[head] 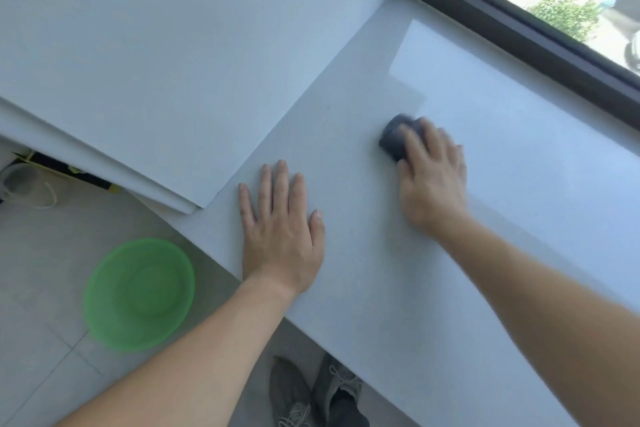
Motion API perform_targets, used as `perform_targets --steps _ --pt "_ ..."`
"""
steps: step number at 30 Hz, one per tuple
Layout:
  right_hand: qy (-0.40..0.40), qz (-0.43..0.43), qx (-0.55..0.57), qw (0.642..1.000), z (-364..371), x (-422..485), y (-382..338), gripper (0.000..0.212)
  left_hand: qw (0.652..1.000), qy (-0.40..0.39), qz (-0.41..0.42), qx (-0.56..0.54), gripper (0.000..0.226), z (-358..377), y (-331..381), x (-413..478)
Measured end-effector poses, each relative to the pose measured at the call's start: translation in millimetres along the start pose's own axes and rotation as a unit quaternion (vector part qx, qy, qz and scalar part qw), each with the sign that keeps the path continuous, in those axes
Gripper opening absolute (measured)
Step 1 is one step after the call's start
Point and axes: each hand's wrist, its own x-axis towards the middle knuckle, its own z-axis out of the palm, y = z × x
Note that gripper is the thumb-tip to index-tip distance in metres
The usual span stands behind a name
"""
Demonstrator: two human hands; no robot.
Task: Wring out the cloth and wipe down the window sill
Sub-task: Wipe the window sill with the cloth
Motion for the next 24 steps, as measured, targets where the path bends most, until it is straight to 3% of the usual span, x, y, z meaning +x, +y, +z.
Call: perform_targets --steps 3,5,7,10,12,13,15,17,19,21,24 --pt "-0.061 -0.184 -0.001 0.981 10.0 -67.7 -14.3 0.049 1.000 0.003 -0.003 -0.004 0.063 -1.4 0.4 1.1" --pt "-0.097 -0.241 0.001 0.966 3.7 -73.1 2.7 0.048 1.000 0.001 -0.002 -0.002 0.063 -1.5 0.2 0.8" --pt "-0.071 -0.192 -0.010 0.979 -3.8 -50.5 22.6 0.050 1.000 0.000 -0.001 -0.004 0.064 -2.0 0.5 0.4" --pt "-0.004 -0.011 0.020 1.000 -13.3 -6.9 30.6 0.051 1.000 -0.003 -0.008 -0.013 0.065 -3.9 0.9 -0.2" --pt "0.010 0.045 0.035 0.998 -8.8 -5.4 13.1 0.053 1.000 -0.004 -0.011 -0.018 0.064 -6.0 0.8 -0.7" --pt "0.006 0.023 0.032 0.999 -4.3 -16.6 3.2 0.053 1.000 -0.004 -0.009 -0.025 0.063 -7.6 0.7 -1.5" --pt "-0.029 -0.100 0.022 0.994 3.4 -54.6 -8.5 0.051 0.999 0.004 -0.006 -0.051 0.057 -10.1 0.6 -5.4" --pt "-0.080 -0.230 0.001 0.970 6.5 -92.0 -5.1 0.048 0.997 0.023 -0.022 -0.064 0.050 -10.9 0.7 -13.6" --pt "-0.116 -0.306 -0.005 0.945 1.3 -89.8 8.4 0.047 0.996 0.029 -0.058 -0.054 0.051 -9.8 2.0 -29.0" --pt "-0.108 -0.307 -0.023 0.945 -1.7 -58.3 13.5 0.049 0.994 0.032 -0.097 -0.039 0.056 -7.3 5.6 -45.1" --pt "-0.047 -0.155 0.000 0.987 0.5 8.9 -7.2 0.053 0.985 0.047 -0.161 -0.045 0.062 -3.4 12.6 -54.8"
